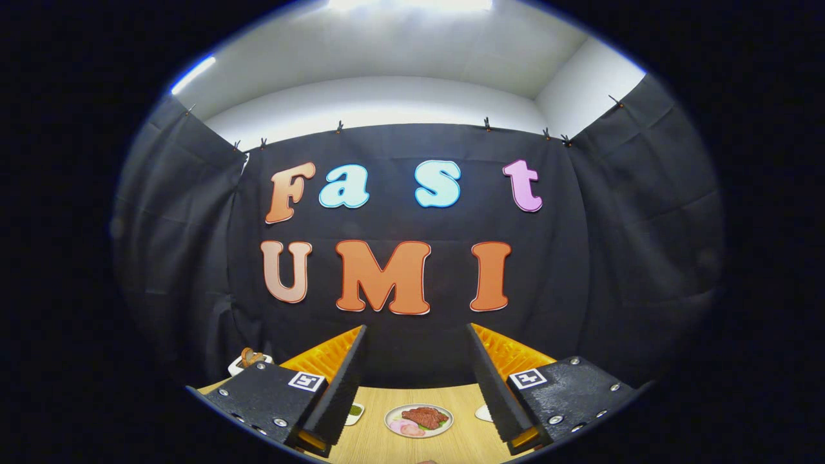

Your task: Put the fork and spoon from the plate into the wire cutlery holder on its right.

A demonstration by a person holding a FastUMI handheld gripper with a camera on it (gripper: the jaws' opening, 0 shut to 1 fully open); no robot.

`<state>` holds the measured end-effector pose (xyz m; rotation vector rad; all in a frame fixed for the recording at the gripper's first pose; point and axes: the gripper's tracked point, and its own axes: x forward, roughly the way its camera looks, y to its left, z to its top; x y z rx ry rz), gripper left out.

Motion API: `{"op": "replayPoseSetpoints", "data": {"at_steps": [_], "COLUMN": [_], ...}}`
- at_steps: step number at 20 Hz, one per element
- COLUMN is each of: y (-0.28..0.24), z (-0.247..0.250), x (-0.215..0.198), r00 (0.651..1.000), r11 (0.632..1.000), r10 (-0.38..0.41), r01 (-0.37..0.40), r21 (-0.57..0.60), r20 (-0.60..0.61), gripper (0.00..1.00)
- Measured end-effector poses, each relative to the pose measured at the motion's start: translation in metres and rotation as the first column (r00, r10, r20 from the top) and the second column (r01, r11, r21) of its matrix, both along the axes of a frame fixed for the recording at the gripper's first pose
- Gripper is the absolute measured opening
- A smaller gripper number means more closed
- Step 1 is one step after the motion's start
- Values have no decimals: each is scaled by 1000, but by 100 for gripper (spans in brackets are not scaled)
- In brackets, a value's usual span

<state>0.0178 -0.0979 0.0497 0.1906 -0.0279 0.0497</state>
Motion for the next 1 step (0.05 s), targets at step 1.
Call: {"op": "replayPoseSetpoints", "data": {"at_steps": [1], "y": [-3], "z": [1], "x": [-2], "r00": [1000], "r11": [1000], "r10": [-10], "r01": [10], "r21": [-5], "r20": [4], "gripper": [89]}}
